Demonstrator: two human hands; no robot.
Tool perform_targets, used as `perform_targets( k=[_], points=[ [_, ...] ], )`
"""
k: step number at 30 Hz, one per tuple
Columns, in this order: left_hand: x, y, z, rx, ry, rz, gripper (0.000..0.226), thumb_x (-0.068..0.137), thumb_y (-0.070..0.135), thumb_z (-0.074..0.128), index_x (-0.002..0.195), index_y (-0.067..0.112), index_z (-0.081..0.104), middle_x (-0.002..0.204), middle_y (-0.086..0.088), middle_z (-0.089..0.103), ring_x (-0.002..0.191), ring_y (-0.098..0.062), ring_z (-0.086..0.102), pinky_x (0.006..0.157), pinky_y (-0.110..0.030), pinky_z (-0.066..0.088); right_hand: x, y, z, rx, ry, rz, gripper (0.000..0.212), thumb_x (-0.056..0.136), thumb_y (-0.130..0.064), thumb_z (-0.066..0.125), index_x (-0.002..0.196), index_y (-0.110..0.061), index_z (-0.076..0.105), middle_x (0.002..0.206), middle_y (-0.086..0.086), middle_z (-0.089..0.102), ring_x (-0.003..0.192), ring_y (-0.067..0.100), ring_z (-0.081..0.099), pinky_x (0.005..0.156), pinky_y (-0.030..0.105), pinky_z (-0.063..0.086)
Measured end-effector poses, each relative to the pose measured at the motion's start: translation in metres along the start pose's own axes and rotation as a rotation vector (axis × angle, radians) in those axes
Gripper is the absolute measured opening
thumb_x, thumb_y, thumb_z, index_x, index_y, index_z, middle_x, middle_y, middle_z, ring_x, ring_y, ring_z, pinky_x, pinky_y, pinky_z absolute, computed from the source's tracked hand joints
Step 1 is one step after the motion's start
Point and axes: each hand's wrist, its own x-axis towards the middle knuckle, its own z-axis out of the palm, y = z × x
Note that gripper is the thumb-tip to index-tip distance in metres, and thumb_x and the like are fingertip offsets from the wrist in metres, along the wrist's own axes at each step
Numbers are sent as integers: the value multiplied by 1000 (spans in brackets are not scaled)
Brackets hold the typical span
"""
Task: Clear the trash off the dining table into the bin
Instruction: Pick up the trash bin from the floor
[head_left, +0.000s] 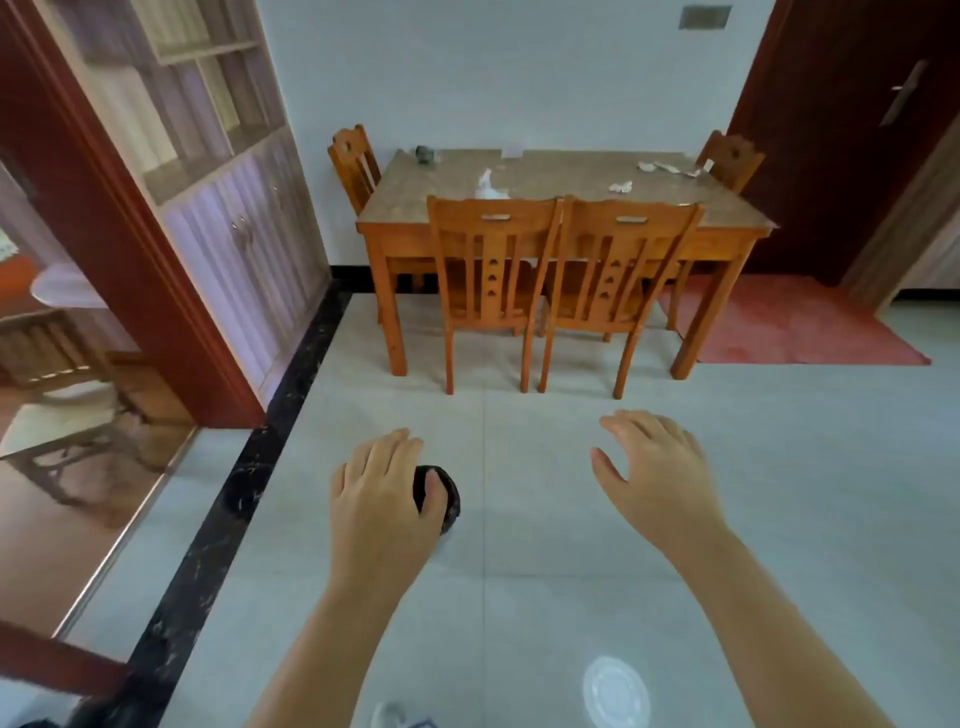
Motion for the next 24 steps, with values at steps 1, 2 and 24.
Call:
perform_targets(
  k=[1,2,24],
  points=[
    [11,-14,5,-6,12,-28,28,72,15,58,94,-1,66,102,-17,69,93,-36,63,78,-46,46,13,-6,10,12,6,-15,37,85,-28,55,117,-10,56,126,10,58,117,30,49,100,45,35],
    [21,-28,9,-3,40,-57,28,72,15,58,94,-1,66,102,-17,69,93,-36,63,78,-46,46,28,-15,17,10,20,-28,37,84,-28,56,116,-9,56,124,11,59,116,31,50,99,45,36],
    [214,-254,138,4,-95,-322,29,69,-3,71,97,-2,65,110,-19,65,98,-40,59,79,-48,44,306,-156,200,125,-271,-138,35,87,-28,52,118,-12,55,125,5,58,118,24,49,101,38,33]
  ],
)
